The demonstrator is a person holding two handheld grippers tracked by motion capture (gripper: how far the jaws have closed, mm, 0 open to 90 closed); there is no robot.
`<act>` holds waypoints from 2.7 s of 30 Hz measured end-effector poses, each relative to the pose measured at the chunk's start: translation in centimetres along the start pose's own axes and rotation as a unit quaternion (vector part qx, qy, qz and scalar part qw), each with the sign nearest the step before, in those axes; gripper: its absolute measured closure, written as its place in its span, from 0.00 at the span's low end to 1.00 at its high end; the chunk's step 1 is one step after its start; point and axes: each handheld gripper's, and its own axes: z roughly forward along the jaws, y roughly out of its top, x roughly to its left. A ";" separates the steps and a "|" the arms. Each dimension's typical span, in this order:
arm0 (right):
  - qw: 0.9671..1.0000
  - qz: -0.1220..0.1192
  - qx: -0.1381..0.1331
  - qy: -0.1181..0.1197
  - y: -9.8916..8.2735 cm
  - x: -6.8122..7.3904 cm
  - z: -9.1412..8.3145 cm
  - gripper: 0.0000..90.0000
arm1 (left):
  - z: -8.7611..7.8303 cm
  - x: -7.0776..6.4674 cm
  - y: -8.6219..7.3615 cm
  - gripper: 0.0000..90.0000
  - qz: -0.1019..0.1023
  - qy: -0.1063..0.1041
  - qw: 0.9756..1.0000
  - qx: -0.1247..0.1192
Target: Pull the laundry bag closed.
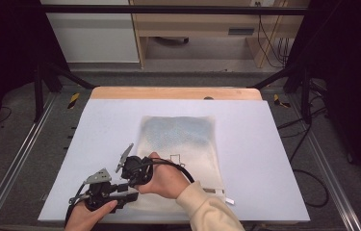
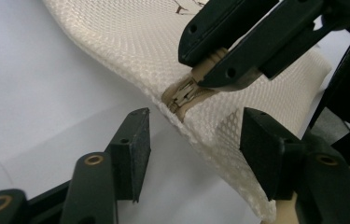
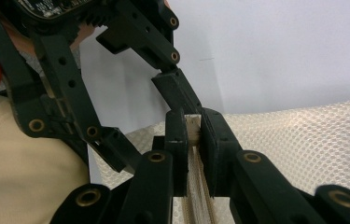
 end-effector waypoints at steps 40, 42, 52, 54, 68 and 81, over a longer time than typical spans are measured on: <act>1.000 -0.005 -0.018 -0.009 -0.6 0.2 -0.1 0.91 | 2.4 1.1 0.4 0.89 -0.011 -0.039 0.999 0.011; 1.000 -0.008 -0.018 -0.011 -0.8 0.3 -0.1 0.91 | 2.2 1.1 0.5 0.90 -0.009 -0.038 0.999 0.013; 1.000 -0.015 -0.017 -0.015 -1.6 0.3 0.0 0.91 | 2.1 1.1 0.5 0.92 -0.010 -0.036 0.999 0.012; 1.000 -0.016 -0.014 -0.017 -1.7 0.3 0.1 0.91 | 2.1 1.1 0.5 0.92 -0.011 -0.036 0.999 0.012; 0.999 -0.025 0.009 -0.030 -2.4 0.6 -0.3 0.91 | 2.0 0.9 0.5 0.93 -0.010 -0.034 0.999 0.010; 0.999 0.001 0.007 -0.032 -4.8 0.0 -0.4 0.91 | 1.8 0.9 0.6 0.92 -0.011 -0.039 0.999 0.005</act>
